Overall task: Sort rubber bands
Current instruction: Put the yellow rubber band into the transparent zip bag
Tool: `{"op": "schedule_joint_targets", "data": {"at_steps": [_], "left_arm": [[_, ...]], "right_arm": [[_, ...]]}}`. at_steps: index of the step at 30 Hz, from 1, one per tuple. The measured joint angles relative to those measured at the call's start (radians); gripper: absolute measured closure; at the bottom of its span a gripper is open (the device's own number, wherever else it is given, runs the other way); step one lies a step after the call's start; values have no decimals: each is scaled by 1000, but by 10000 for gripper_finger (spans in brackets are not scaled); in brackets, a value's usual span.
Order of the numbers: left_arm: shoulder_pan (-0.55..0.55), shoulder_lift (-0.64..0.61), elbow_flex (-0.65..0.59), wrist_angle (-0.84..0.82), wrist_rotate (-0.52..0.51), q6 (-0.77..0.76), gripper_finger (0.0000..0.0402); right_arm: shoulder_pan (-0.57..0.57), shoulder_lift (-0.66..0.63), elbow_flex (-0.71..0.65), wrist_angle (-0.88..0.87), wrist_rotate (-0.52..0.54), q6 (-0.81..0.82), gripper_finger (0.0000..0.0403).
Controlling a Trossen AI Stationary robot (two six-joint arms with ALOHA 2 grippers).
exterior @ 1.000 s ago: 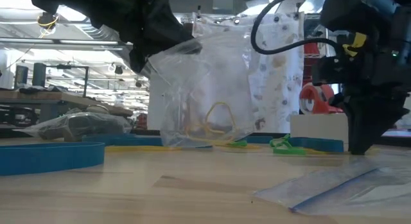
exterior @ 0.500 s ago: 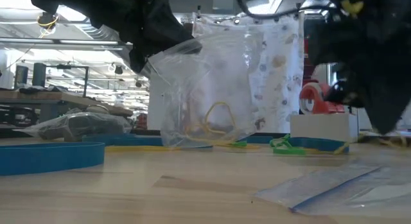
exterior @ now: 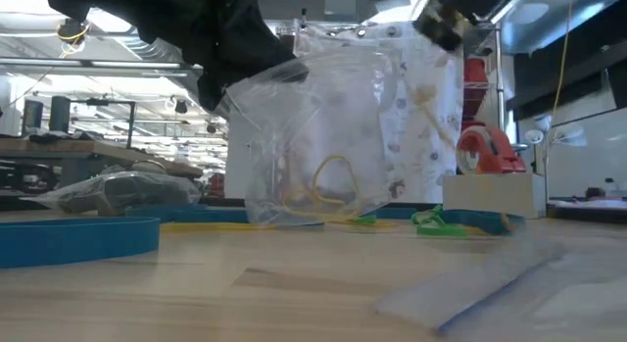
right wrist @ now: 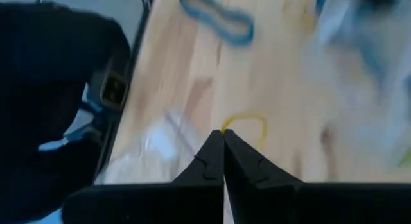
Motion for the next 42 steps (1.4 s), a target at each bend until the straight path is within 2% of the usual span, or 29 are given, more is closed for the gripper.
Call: {"op": "schedule_joint_targets", "data": {"at_steps": [8,11,15,21,36,42], "left_arm": [[0,0,0,0,0,10,401],[0,0,0,0,0,10,401],[0,0,0,0,0,8,401],[0,0,0,0,0,7,401],[8,0,0,-2,-3,-31,401],[8,-1,0,0,-3,-20,401]], "right_arm": [[0,-2,171,28,141,-207,403],[-3,-2,210,78,214,-299,403],[-33,-3,230,154,259,-390,403],[-89,3,230,147,260,-396,403],[-92,48,229,30,240,-333,403],[-92,66,229,-45,296,-331,403]]}}
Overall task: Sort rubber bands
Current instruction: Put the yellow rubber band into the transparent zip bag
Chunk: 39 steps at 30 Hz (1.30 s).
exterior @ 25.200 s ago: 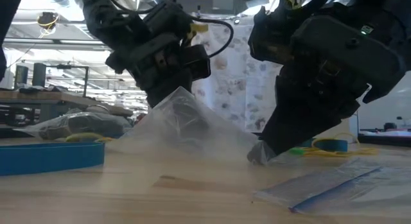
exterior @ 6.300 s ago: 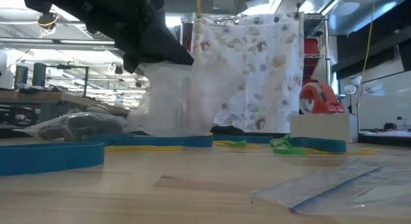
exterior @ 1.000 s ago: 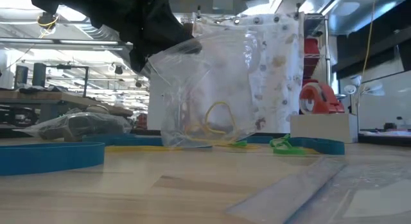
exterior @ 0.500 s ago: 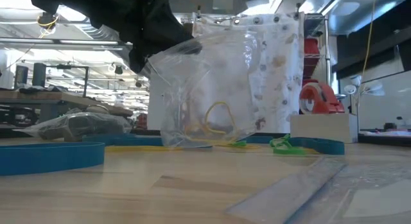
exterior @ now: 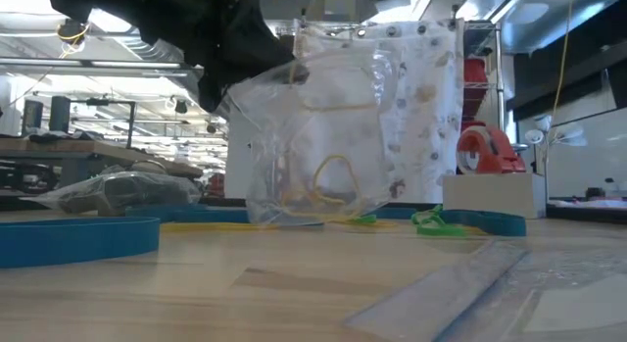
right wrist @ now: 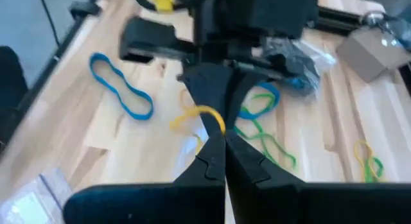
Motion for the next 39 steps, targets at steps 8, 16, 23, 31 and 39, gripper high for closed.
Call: {"op": "schedule_joint_targets", "data": {"at_steps": [8,16,23,31,39], "left_arm": [[0,0,0,0,-1,5,401],[8,0,0,-23,-2,5,401],[8,0,0,-45,-1,2,401],[6,0,0,-46,-1,8,401],[4,0,0,-47,0,8,401]], "right_arm": [[0,10,0,-21,34,122,367],[0,6,110,-316,35,165,278],[-9,4,81,-711,162,349,275],[-59,-40,-237,-761,154,557,293],[-211,-218,-543,-495,42,674,304]]}}
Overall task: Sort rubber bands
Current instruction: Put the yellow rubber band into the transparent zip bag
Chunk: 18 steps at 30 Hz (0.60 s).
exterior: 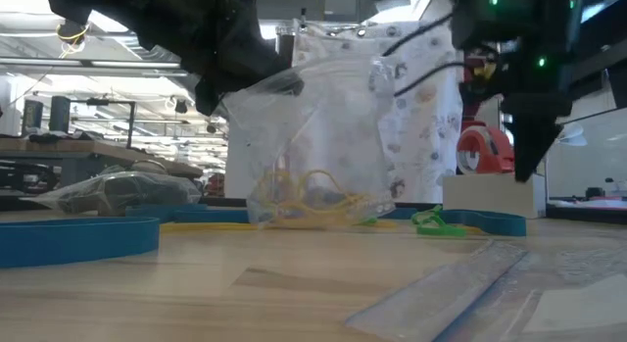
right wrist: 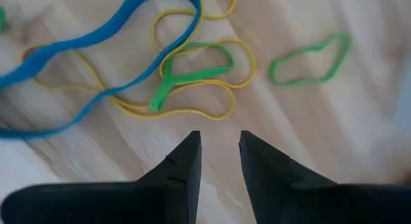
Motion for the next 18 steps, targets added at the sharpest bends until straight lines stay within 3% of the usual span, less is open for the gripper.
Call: {"op": "schedule_joint_targets", "data": {"at_steps": [3,9,15,18], "left_arm": [[0,0,0,-1,0,0,401],[0,0,0,-3,0,0,401],[-5,0,0,-2,0,4,401],[-5,0,0,-2,0,9,401]], "right_arm": [[-73,-41,-91,128,-64,12,304],[-173,-27,-214,340,-89,13,304],[-191,-5,-262,415,-87,0,306],[-189,-5,-269,426,-92,-11,326]]}}
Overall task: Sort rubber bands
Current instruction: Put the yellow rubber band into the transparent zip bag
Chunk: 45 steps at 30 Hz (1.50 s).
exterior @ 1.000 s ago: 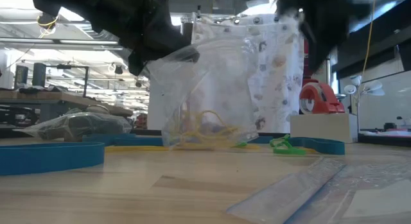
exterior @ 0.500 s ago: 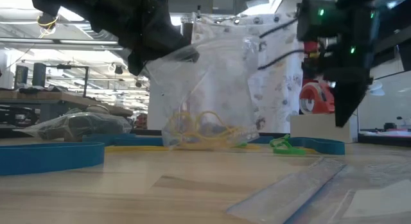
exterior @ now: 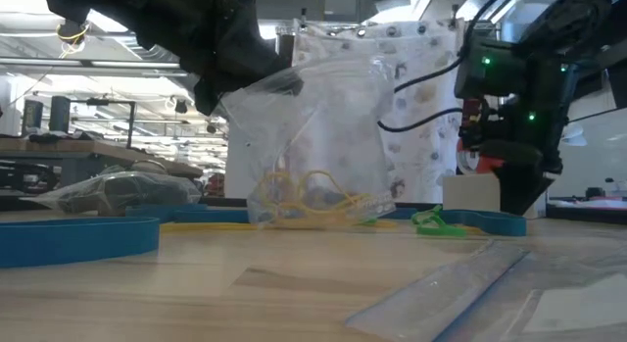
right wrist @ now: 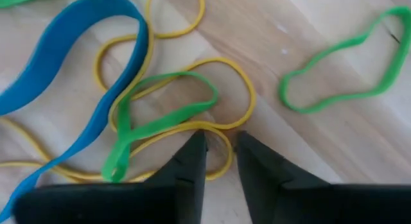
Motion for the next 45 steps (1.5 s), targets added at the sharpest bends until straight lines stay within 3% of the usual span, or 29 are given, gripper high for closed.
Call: {"op": "schedule_joint_targets", "data": {"at_steps": [5,12,23,34,45], "left_arm": [[0,0,0,0,0,1,401],[0,0,0,-4,0,1,401],[0,0,0,-3,0,3,401],[0,0,0,-2,0,3,401],[1,0,0,1,0,-4,401]], "right_arm": [[2,2,0,6,-7,-41,395],[59,-20,35,-84,25,-64,401],[306,-77,368,-323,145,-71,403],[441,-77,708,-248,293,-225,403],[439,-53,749,53,267,-385,403]]}}
